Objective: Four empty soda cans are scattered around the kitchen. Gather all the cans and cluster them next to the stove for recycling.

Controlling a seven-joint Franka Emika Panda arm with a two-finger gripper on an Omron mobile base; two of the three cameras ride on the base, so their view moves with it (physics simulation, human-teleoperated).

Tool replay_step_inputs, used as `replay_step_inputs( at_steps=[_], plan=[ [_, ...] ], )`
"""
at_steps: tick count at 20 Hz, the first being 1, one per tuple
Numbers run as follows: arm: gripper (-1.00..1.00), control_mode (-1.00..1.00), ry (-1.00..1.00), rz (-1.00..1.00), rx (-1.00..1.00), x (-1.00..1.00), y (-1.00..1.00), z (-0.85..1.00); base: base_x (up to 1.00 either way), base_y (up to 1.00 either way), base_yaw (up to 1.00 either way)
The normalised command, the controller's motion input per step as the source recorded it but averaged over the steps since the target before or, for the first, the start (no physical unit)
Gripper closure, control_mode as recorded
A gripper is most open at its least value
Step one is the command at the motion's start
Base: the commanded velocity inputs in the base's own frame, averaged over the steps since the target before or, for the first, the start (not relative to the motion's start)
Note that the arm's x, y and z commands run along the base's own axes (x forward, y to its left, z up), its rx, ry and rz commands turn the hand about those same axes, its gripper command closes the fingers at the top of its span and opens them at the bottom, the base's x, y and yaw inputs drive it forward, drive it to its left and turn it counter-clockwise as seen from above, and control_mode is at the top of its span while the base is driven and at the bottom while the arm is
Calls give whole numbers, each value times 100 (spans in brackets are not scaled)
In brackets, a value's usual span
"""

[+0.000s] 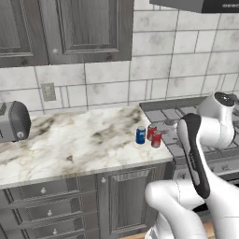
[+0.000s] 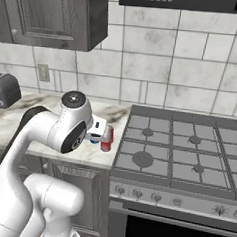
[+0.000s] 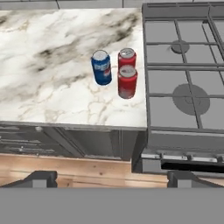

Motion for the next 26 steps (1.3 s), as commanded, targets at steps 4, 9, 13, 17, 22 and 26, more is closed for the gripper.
replay_step_inputs(
  at_steps=[4, 9, 13, 17, 22, 26],
  plan=[
    [-100, -100, 0, 1, 0, -77, 0, 29, 0, 0, 0],
    [-100, 100, 0, 3, 0, -58, 0, 16, -14, 0, 0],
    [-100, 100, 0, 0, 0, 0, 0, 0, -57, 0, 1],
    [-100, 100, 0, 0, 0, 0, 0, 0, -72, 6, 2],
    [-100, 100, 0, 0, 0, 0, 0, 0, -51, 66, 15],
    [-100, 100, 0, 0, 0, 0, 0, 0, -16, 99, 19]
  ],
)
